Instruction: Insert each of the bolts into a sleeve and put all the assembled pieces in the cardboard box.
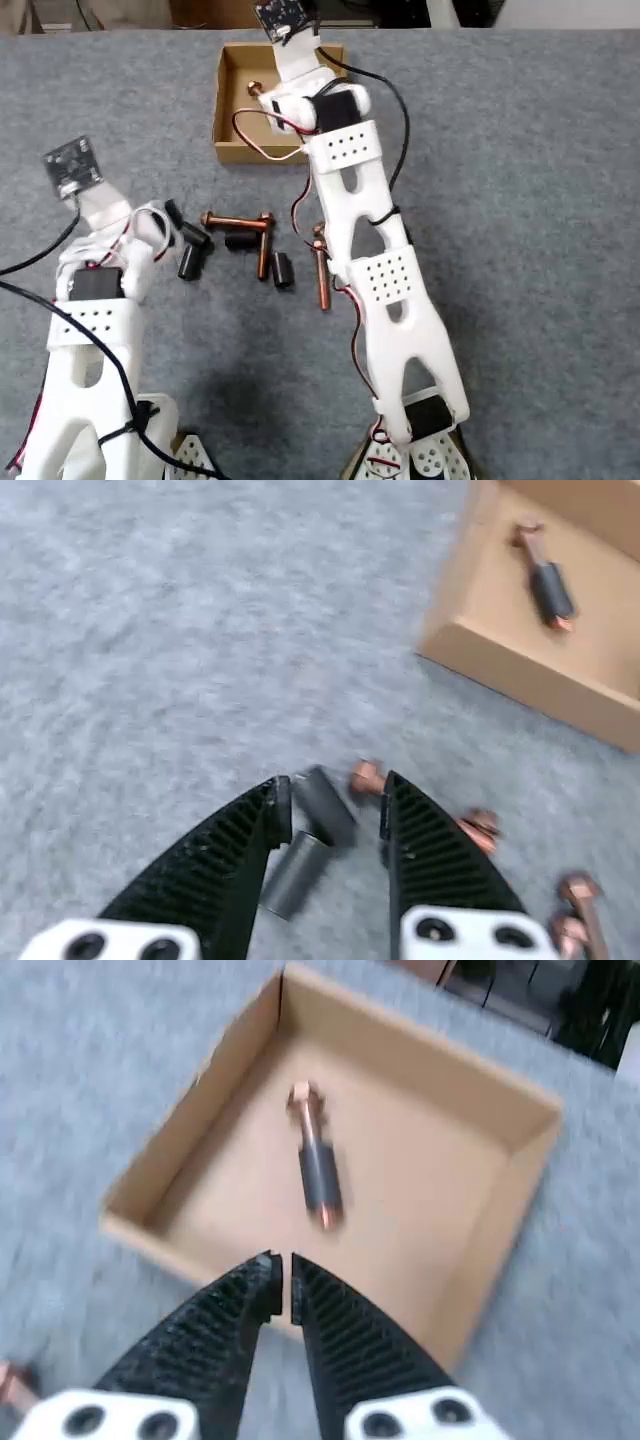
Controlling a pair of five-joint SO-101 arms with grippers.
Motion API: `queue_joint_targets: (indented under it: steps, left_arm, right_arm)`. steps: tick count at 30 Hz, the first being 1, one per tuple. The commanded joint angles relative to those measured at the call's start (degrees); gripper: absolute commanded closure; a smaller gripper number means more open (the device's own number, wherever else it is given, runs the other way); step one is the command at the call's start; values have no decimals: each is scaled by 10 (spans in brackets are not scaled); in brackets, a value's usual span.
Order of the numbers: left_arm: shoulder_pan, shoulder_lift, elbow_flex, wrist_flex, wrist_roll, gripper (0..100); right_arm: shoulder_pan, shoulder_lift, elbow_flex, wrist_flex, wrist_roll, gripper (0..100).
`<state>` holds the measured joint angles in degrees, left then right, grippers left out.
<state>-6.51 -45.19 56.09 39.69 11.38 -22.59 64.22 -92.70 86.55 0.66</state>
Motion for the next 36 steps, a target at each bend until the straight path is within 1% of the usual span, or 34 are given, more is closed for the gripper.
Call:
queue_joint_targets:
  steps: [1,2,6,8,11,15,17,20,24,28,32,36]
  left_arm:
    - [50,-1,-61,40,44,839]
    - [62,-1,-67,47,65,839]
    - [85,0,-71,54,138,839]
    - [89,10,-70,54,163,838]
    - [87,55,-85,51,188,834]
    - [89,156,-137,56,229,802]
    - [90,204,-179,81,244,802]
    - [90,268,-256,139,268,799]
    - [91,345,-346,203,279,800]
    - [103,414,-411,248,286,801]
    - [120,479,-462,265,342,801]
    - [117,533,-516,281,397,801]
  right_arm:
    - [28,-101,-29,130,30,996]
    - [33,-118,-29,158,39,996]
    - [80,-184,7,160,40,997]
    - [93,-230,56,160,40,997]
    - [102,-323,189,160,41,997]
    - [101,-458,405,154,45,996]
    - [104,-505,492,134,45,996]
    - [138,-556,585,114,44,994]
    - [194,-580,664,106,44,995]
    - [230,-577,718,100,46,995]
    - [235,-575,772,54,46,995]
    - [231,-575,814,17,45,995]
